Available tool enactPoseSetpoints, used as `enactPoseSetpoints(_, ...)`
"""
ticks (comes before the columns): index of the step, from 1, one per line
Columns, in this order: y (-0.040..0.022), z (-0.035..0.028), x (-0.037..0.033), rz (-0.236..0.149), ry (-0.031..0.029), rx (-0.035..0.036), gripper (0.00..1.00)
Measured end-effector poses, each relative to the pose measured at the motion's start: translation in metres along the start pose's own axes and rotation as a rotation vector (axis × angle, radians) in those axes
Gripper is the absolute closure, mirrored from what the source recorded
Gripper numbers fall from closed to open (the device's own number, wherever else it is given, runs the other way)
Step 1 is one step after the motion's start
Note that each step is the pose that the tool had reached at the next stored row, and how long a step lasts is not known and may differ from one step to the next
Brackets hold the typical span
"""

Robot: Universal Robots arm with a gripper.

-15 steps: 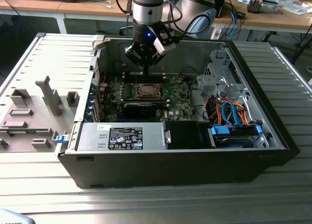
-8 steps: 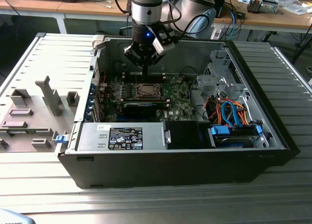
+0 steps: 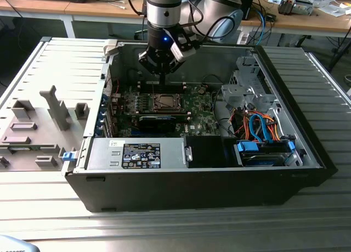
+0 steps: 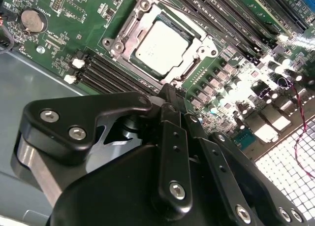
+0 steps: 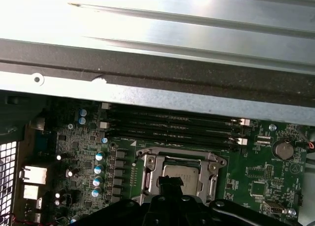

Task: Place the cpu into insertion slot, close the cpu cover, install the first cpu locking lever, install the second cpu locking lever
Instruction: 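Install the first cpu locking lever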

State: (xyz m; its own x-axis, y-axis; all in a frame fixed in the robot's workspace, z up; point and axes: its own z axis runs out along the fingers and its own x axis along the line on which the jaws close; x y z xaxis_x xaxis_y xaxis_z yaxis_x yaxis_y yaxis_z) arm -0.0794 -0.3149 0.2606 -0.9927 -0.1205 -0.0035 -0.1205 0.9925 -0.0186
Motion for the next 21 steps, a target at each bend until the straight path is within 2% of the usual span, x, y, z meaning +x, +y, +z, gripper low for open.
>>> enactPoseSetpoints(21,0.0006,0.0000,0.0052,0.000,0.0000,0.0000,0.89)
